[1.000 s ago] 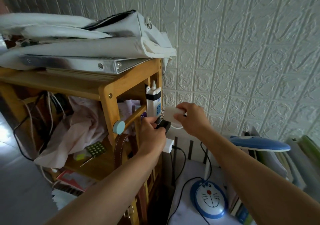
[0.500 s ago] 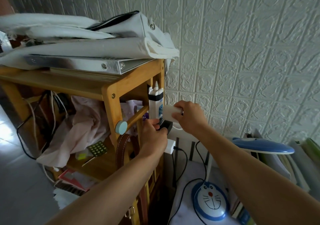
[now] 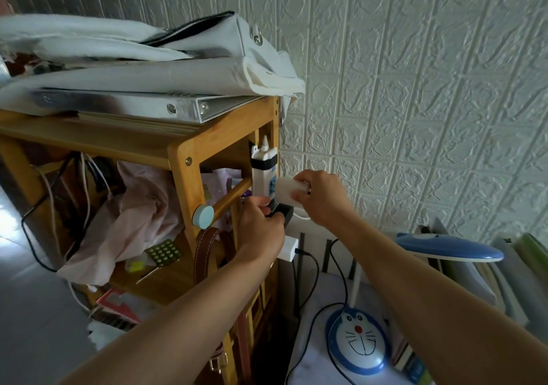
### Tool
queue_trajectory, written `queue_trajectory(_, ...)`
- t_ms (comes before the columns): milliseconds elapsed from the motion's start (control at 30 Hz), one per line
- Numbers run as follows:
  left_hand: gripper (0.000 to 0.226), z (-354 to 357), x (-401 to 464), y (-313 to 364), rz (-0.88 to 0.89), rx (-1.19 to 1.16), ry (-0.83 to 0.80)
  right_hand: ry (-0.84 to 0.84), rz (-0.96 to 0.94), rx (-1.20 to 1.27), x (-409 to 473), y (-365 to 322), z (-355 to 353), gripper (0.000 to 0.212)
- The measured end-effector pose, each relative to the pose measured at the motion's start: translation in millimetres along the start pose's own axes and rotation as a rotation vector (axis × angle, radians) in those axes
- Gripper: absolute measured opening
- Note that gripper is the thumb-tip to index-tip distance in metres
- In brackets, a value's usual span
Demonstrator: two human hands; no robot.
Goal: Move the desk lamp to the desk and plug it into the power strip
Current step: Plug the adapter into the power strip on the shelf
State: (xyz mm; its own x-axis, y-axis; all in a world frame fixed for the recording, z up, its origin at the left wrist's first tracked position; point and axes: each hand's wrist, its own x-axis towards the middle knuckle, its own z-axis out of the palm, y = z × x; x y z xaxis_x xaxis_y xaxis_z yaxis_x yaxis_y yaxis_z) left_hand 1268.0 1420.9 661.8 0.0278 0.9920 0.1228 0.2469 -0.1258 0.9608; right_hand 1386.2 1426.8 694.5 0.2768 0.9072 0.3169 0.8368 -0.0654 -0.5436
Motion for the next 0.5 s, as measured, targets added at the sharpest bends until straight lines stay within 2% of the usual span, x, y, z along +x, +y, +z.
queue_trajectory(500,0.038,-1.6,6.9,1.5,0.058,0.015,-0.012,-0.027,0.029,0.004,12.6,-6.2,0.1,0.029)
